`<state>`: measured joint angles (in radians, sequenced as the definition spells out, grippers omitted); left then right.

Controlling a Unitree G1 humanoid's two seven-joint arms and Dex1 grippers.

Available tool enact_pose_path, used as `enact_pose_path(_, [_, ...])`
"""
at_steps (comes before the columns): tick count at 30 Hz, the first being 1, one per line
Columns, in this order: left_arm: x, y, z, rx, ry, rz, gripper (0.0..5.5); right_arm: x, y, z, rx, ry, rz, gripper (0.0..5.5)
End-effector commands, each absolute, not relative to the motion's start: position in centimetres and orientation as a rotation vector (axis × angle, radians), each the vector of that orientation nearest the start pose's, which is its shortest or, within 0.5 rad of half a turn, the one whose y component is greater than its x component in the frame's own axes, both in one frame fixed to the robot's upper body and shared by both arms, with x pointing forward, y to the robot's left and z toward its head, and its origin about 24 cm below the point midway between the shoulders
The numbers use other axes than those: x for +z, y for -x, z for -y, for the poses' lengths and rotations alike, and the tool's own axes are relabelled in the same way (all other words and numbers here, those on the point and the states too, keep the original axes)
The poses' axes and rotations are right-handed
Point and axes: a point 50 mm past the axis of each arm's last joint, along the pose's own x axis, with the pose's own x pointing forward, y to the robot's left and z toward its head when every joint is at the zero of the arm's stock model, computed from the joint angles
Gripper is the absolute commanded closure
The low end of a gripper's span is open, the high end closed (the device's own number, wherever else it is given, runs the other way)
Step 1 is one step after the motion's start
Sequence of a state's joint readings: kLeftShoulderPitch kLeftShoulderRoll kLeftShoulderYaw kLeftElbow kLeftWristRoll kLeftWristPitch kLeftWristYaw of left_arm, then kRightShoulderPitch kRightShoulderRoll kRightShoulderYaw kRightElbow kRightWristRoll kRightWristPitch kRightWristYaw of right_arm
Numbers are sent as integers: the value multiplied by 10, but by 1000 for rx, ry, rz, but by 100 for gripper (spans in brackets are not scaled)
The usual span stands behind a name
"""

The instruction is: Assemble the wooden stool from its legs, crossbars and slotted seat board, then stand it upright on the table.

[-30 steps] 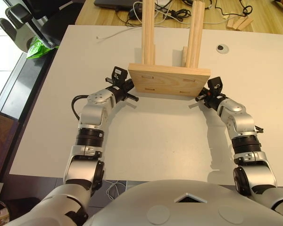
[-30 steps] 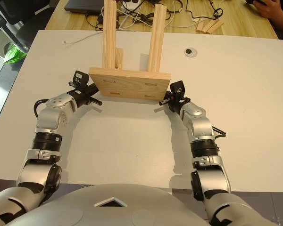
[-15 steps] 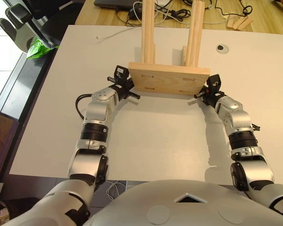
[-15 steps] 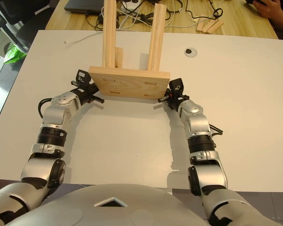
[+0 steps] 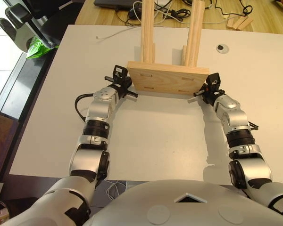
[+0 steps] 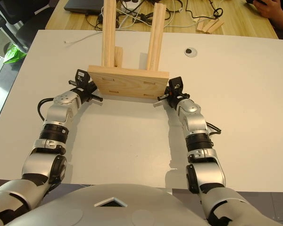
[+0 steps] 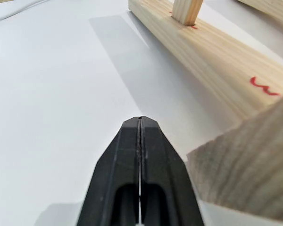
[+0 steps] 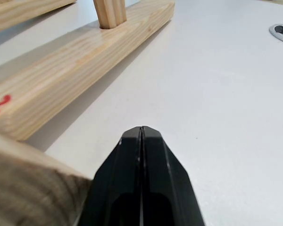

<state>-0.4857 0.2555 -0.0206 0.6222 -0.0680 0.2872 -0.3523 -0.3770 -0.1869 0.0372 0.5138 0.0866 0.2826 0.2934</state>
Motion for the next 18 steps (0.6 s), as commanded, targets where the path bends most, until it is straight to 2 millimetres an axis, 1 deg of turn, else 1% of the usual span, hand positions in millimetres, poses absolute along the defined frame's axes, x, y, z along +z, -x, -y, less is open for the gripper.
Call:
enact_pose_path(1, [26, -340, -176, -299, -137, -424, 550, 7, -317, 154, 308, 83, -426, 545])
enact_pose_path(5, [29, -346, -169, -295, -117, -403, 550, 6, -318, 150, 316, 79, -426, 545])
enact_pose_path(7, [33, -347, -161, -319, -93, -390, 550, 7, -317, 149, 322, 73, -425, 545])
enact_pose_path(13, [41, -339, -135, -483, -6, -396, 550, 14, -315, 145, 372, 23, -419, 545])
enact_pose_path(15, [46, -335, -132, -510, 9, -396, 550, 18, -314, 141, 403, 5, -413, 545])
enact_pose_path(18, [54, -333, -135, -507, 13, -390, 550, 27, -314, 137, 437, -16, -399, 545])
